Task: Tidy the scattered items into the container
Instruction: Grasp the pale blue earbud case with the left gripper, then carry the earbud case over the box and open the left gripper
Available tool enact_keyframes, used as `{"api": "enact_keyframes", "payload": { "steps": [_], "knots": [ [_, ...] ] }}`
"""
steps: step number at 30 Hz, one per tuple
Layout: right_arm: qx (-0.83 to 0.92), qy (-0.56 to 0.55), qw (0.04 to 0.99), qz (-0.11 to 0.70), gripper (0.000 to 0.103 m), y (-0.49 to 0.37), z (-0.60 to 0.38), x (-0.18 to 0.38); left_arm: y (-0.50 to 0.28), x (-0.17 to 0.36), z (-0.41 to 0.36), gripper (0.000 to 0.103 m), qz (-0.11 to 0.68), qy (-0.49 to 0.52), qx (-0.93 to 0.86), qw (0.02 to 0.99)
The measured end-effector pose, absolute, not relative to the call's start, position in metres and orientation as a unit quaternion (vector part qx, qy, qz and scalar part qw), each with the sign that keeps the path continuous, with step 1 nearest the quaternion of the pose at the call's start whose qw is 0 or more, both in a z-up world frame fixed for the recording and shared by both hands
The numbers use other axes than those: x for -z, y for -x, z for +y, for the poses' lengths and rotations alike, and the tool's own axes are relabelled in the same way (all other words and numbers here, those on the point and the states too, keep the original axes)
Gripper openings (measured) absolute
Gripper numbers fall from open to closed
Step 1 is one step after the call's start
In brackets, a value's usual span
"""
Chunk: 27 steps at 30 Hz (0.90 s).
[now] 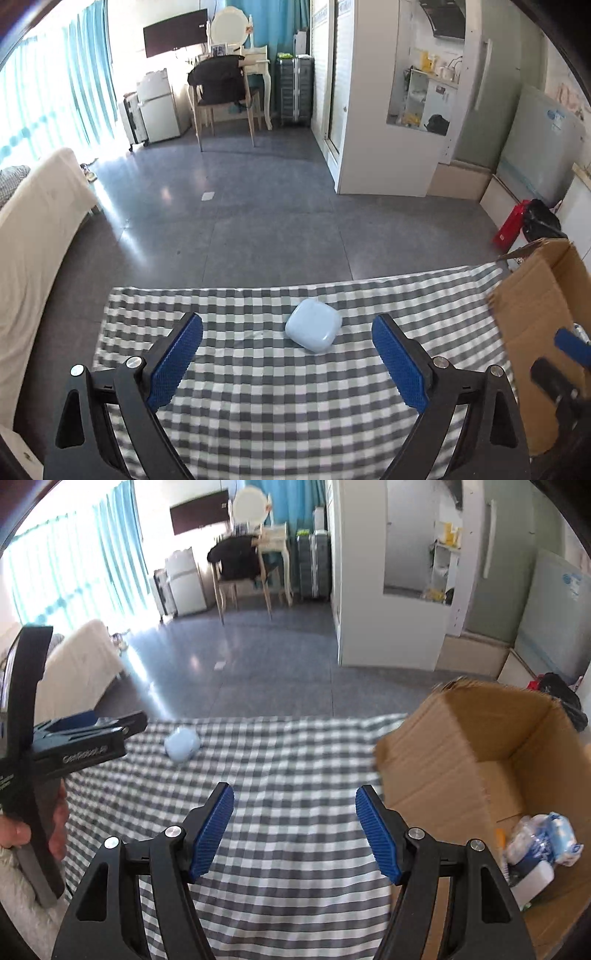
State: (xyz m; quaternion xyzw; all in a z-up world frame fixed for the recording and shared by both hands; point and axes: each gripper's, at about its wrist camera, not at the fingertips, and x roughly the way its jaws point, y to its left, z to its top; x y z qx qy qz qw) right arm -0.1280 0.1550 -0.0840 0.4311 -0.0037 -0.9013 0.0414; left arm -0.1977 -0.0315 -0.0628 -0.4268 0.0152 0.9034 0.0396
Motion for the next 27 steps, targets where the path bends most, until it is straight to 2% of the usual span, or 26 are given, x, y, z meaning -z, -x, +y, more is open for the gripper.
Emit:
{"api": "enact_keyframes", "payload": {
  "steps": [7, 12, 16, 27],
  "knots": [
    [0.891, -0.453, 0.032, 0.007, 0.068, 0.141, 0.151, 0.101, 0.221, 0.108, -0.012, 0.095, 0.054, 0.437, -0.896, 0.061],
    [0.885, -0.464, 0.025, 0.012, 0.068, 0.147, 0.152, 0.108, 0.234, 0.129, -0.008, 0.094, 0.051, 0.453, -0.887, 0.066],
    [0.883, -0.468, 0.027, 0.016, 0.068, 0.152, 0.149, 0.11, 0.243, 0.14, -0.014, 0.056, 0.033, 0.481, -0.873, 0.073],
    [0.883, -0.467, 0.032, 0.01, 0.068, 0.147, 0.151, 0.107, 0.233, 0.133, -0.015, 0.055, 0.04, 0.478, -0.874, 0.081]
  ]
}}
